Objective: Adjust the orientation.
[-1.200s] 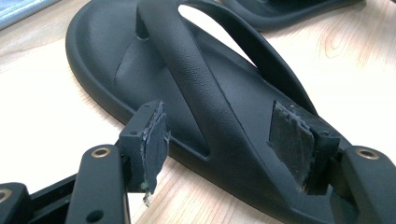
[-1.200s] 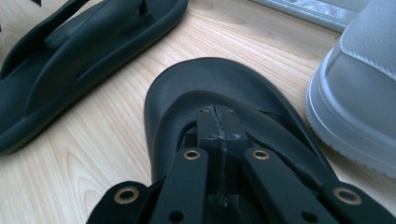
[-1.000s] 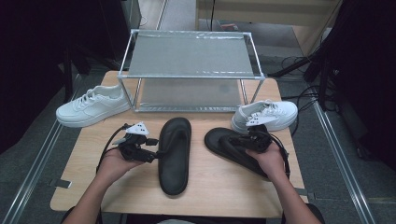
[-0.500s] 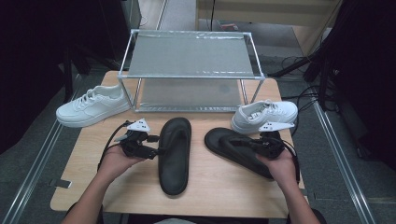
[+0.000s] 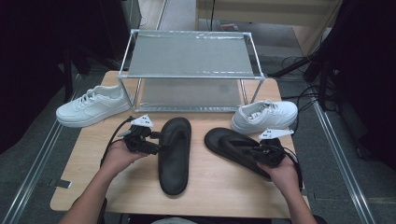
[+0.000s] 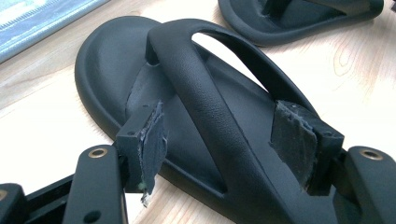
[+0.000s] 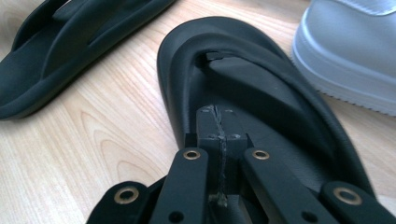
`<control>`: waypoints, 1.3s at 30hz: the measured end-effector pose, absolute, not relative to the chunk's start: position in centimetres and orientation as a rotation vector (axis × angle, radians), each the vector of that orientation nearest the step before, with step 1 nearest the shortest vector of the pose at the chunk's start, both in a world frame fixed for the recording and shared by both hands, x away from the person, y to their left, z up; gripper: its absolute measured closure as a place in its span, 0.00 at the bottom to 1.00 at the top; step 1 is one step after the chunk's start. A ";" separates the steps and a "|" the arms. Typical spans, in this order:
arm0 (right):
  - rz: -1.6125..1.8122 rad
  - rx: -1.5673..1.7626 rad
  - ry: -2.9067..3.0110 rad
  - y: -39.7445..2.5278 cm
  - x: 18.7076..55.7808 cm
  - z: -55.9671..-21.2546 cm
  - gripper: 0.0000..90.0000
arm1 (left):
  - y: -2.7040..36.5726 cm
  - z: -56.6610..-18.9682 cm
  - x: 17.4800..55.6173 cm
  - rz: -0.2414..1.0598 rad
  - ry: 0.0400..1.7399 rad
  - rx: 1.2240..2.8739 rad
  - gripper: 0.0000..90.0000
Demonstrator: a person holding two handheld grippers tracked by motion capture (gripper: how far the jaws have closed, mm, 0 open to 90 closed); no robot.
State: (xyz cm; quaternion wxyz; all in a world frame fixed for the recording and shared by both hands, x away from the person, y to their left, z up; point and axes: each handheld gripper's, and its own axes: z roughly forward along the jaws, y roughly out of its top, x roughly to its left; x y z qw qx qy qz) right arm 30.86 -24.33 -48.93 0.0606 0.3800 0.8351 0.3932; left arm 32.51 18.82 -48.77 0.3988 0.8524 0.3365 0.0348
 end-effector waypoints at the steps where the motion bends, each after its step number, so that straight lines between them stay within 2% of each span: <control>1: 1.185 1.148 2.534 -24.2 30.8 -49.0 1.00 | 18.7 -48.8 32.5 0.085 0.847 2.159 0.39; 39: 1.199 0.981 2.675 -18.8 31.4 -49.7 1.00 | 19.7 -49.0 31.1 0.107 0.879 2.165 0.39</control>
